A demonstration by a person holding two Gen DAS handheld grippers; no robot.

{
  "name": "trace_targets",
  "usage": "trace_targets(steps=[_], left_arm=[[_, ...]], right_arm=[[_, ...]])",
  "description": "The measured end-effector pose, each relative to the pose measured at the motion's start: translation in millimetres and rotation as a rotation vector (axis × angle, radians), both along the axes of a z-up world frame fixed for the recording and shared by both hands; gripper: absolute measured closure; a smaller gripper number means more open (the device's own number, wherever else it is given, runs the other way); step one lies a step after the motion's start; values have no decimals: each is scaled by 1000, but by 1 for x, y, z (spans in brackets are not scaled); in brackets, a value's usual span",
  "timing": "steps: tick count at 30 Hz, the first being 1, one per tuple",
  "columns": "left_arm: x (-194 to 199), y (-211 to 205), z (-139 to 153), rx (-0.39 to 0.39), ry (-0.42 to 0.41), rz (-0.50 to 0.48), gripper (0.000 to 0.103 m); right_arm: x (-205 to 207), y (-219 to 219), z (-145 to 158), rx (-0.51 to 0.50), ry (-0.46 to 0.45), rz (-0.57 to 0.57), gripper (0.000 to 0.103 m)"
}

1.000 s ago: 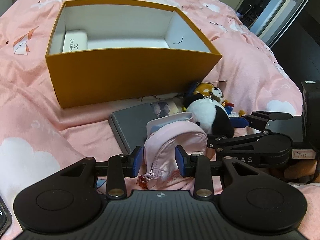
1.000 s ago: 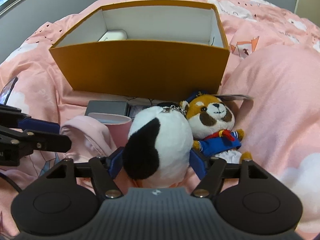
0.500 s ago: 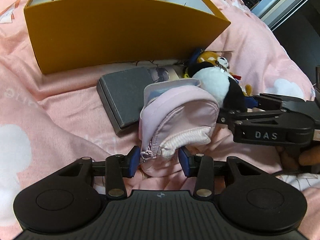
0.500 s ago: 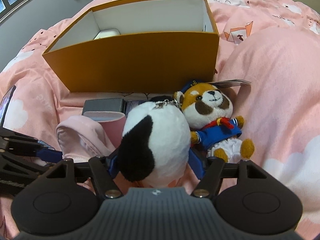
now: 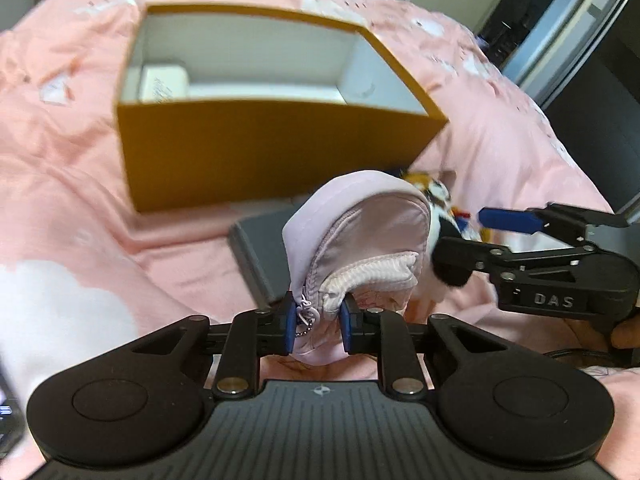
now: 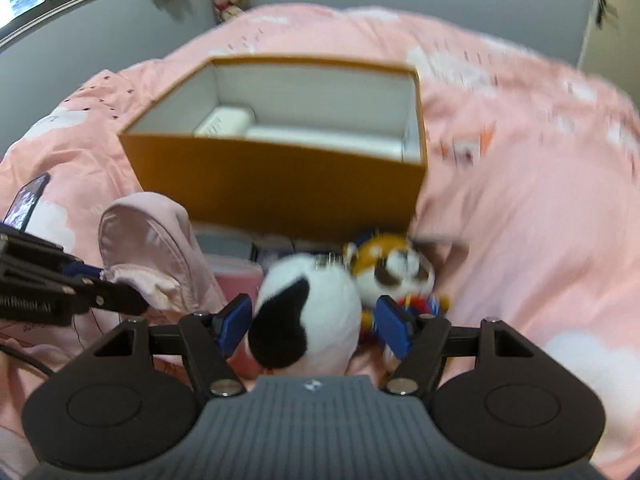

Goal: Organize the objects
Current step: 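Lift the pink pouch with the left tool while the right tool lifts the pink case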

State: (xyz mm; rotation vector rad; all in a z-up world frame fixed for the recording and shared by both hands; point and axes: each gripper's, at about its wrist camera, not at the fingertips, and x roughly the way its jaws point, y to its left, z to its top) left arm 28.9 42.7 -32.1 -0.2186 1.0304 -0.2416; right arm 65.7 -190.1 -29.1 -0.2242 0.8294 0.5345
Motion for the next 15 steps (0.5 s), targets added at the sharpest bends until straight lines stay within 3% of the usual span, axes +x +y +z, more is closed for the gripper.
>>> trace_targets(steps=[4, 10, 15], left_arm=[[-3, 11, 15, 45, -9, 35, 79], [-1, 22, 5, 84, 25, 87, 80], [0, 27, -1, 69, 20, 113, 80]], right_arm=[[1, 21, 13, -18, -12, 176, 29], [19, 68, -2, -188, 28, 418, 30], [49, 87, -22, -273, 146, 505, 30]])
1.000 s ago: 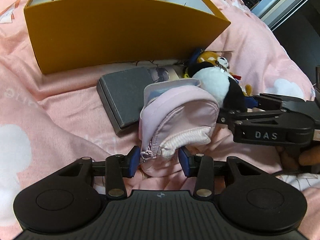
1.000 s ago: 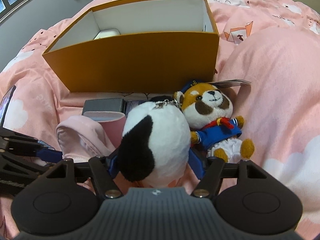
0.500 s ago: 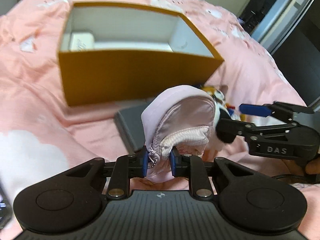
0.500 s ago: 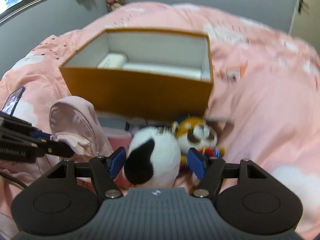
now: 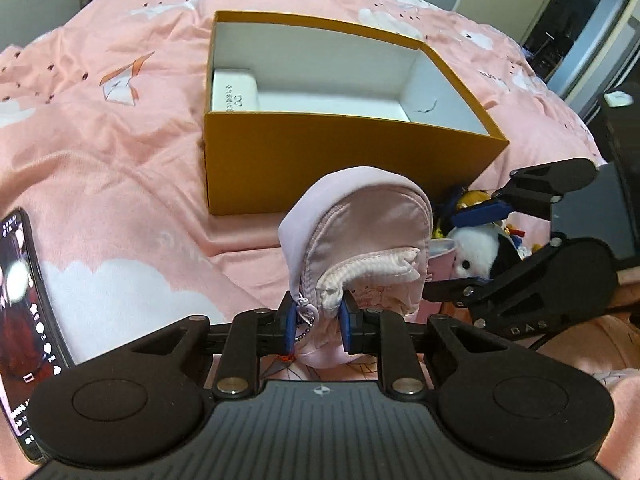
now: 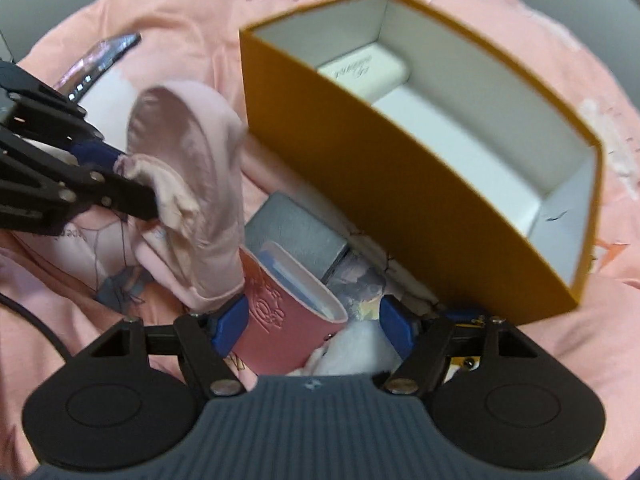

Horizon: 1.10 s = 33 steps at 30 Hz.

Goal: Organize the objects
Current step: 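Lift the pink pouch with the left tool while the right tool lifts the pink case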

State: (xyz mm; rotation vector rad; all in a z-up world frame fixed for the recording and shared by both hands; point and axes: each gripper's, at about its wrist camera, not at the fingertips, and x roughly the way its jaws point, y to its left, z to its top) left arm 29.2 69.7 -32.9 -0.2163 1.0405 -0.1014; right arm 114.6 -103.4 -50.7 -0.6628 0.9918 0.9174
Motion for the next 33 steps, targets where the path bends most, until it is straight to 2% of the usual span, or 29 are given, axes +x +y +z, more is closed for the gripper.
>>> trace_targets(steps=[2, 3, 6, 7, 10, 11, 14, 18, 23, 26, 30, 33], left_arm=[[0, 5, -2, -21, 1, 9, 80], [1, 6, -3, -30, 0, 12, 80], [1, 11, -3, -50, 1, 22, 80], [1, 13, -4, -55, 4, 27, 80], [2, 19, -4, -74, 10, 44, 80], [2, 20, -3, -71, 11, 48, 80], [0, 23, -1, -58, 6, 59, 80], [0, 26, -1, -52, 3, 74, 80], [2, 31, -6, -64, 17, 100, 81], [6, 33, -11, -80, 25, 113, 81], [12, 30, -16, -81, 36, 117, 81], [14, 30, -19, -88, 40, 122, 81]], right_arm=[[7, 2, -5, -24, 29, 11, 31], [8, 3, -7, -33, 38, 16, 35], [7, 2, -8, -20, 71, 19, 55], [8, 1, -6, -9, 86, 11, 60], [5, 2, -1, -4, 71, 2, 63], [3, 2, 2, 0, 66, 6, 71], [0, 5, 19, 45, 89, 17, 81], [-3, 8, 43, 91, 57, 32, 85], [18, -1, 62, 210, 50, -91, 85], [34, -8, 56, 267, 66, -197, 85], [38, -12, 45, 331, 94, -250, 84], [37, -12, 29, 334, 114, -320, 79]])
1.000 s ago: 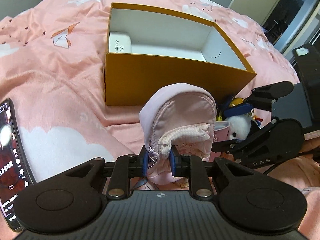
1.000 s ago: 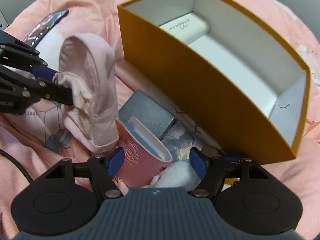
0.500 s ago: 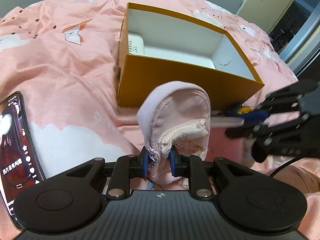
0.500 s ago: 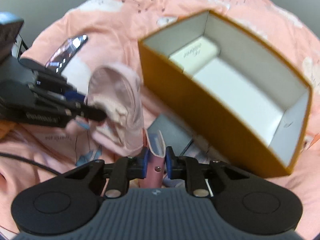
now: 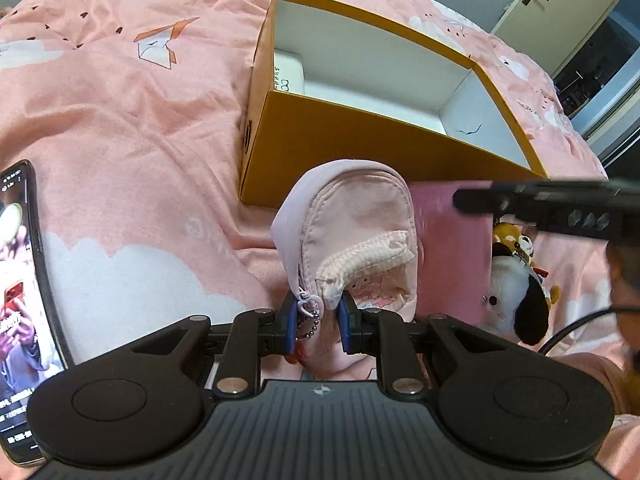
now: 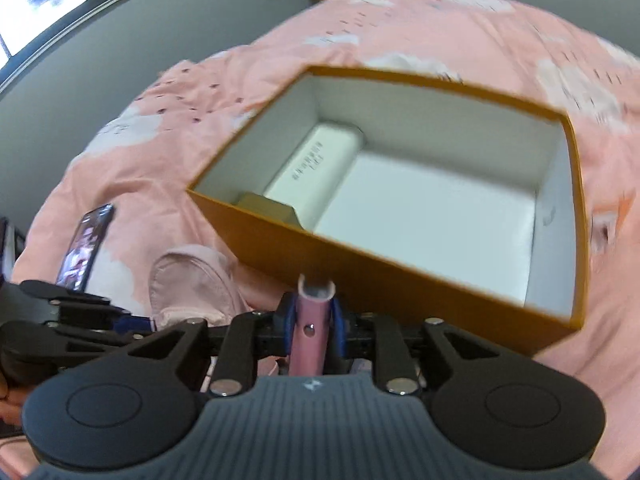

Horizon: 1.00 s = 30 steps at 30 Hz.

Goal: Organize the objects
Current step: 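Lift the pink pouch with the left tool while the right tool lifts the pink case, then carry the pink pouch and pink case toward the orange box with both tools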

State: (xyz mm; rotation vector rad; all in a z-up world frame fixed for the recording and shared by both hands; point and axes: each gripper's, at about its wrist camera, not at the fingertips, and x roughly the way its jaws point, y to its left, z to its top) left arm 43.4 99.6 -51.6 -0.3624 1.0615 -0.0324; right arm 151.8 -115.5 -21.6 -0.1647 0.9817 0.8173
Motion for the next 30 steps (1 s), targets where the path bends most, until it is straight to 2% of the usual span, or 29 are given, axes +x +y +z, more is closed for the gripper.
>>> trace_targets(steps=[3, 5, 7, 10, 16, 21, 24, 25, 28, 30], left_arm=[[0, 0, -1, -1, 1, 4, 81], [0, 0, -1, 0, 5, 7, 81], [1, -1, -1, 3, 4, 10, 81], [0, -1, 0, 4, 2, 7, 81], [0, -1, 0, 6, 5, 6, 81], [1, -2, 0, 9, 10, 7, 81], [1, -2, -1, 11, 14, 10, 81], [1, -2, -2, 12, 15, 12, 81], [1, -2, -3, 19, 20, 16, 81], [1, -1, -3, 20, 21, 17, 81]], right_arm=[[-7, -1, -19, -14, 11, -41, 74], [-12, -7, -25, -17, 25, -83, 56], [-16, -12, -27, -26, 27, -114, 55], [-21, -17, -22, -48, 16, -137, 47], [-18, -15, -28, -98, 94, -68, 42], [-10, -3, -43, -150, 129, -29, 41], [-12, 0, -45, -179, 108, -21, 49], [-13, -1, -44, -181, 99, -34, 59], [-14, -12, -37, -121, 110, -87, 70], [-15, -18, -29, -54, 136, -102, 70]])
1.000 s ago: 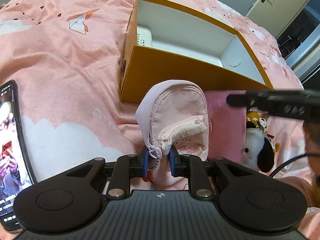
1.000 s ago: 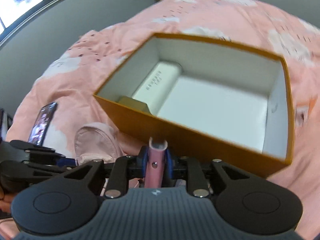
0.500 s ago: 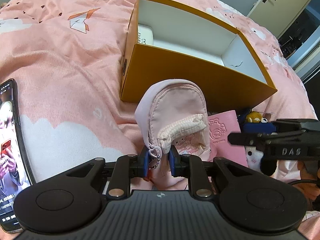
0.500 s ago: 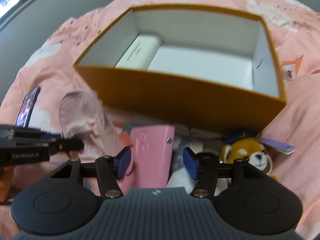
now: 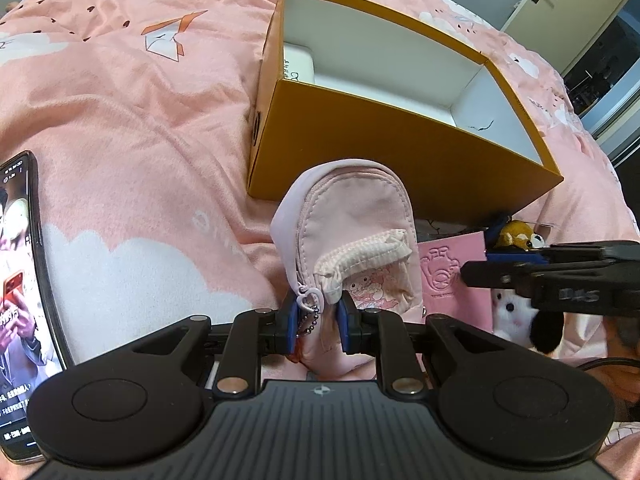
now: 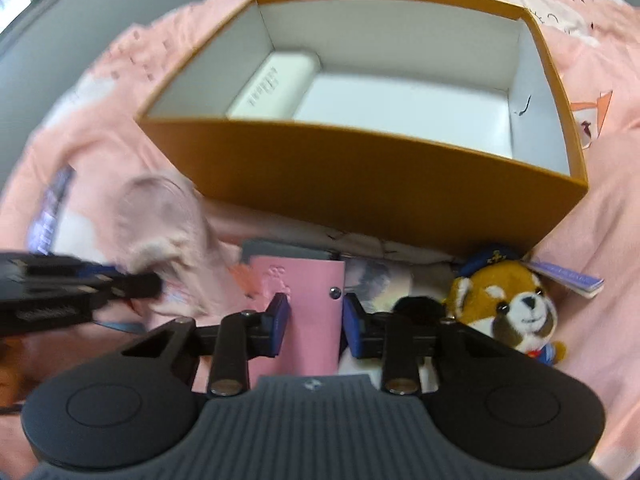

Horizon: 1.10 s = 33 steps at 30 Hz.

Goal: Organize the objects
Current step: 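Carry the pink pouch and pink case toward the orange box with both tools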

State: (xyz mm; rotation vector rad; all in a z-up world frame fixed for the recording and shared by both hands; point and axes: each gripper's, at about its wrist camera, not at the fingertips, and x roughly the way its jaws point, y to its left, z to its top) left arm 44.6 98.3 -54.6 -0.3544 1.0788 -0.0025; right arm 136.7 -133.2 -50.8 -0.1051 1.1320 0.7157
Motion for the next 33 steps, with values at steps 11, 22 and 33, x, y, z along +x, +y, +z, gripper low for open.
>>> trace_targets(steps=[11, 22, 33], left_arm=[[-1, 0, -1, 8, 7, 5, 82], [-1, -2, -1, 26, 12, -4, 82], [-3, 1, -2, 16, 8, -2, 82]], right_arm=[[-15, -18, 1, 156, 122, -85, 67], [-31, -7, -9, 23, 72, -132, 78], [-42, 49, -19, -253, -136, 163, 42]])
